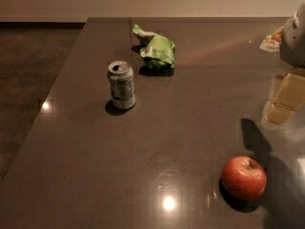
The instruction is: Pick 7up can
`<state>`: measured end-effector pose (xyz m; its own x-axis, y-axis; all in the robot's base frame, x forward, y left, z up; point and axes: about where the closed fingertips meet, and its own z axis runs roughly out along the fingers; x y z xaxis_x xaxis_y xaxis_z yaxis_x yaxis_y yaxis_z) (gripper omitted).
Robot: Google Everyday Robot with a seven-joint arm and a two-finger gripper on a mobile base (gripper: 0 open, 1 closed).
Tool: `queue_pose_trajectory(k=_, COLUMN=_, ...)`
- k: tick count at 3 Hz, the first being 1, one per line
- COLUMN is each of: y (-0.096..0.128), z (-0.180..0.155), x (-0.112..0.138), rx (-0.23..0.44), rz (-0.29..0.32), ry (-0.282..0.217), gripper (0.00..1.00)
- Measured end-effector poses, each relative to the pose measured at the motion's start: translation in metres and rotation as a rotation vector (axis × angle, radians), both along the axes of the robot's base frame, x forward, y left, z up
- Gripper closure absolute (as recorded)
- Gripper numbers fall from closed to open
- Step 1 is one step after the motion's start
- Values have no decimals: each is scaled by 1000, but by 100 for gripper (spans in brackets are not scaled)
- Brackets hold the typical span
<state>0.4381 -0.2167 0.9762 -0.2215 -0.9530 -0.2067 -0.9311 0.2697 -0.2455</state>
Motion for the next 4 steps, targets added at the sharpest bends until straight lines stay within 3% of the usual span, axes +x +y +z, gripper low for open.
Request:
queue_pose_trajectory(k=1, y=8, z=4, x=4, rx=0, rz=-4, ry=-13, gripper=0)
queue_pose_trajectory(k=2, y=38, z=4, x=17, rx=26, rz=18, ry=-42, gripper=0)
queue_pose_trajectory(k=4, y=119, z=-14, x=61, rx=127, rz=28, ry=-37, gripper=0)
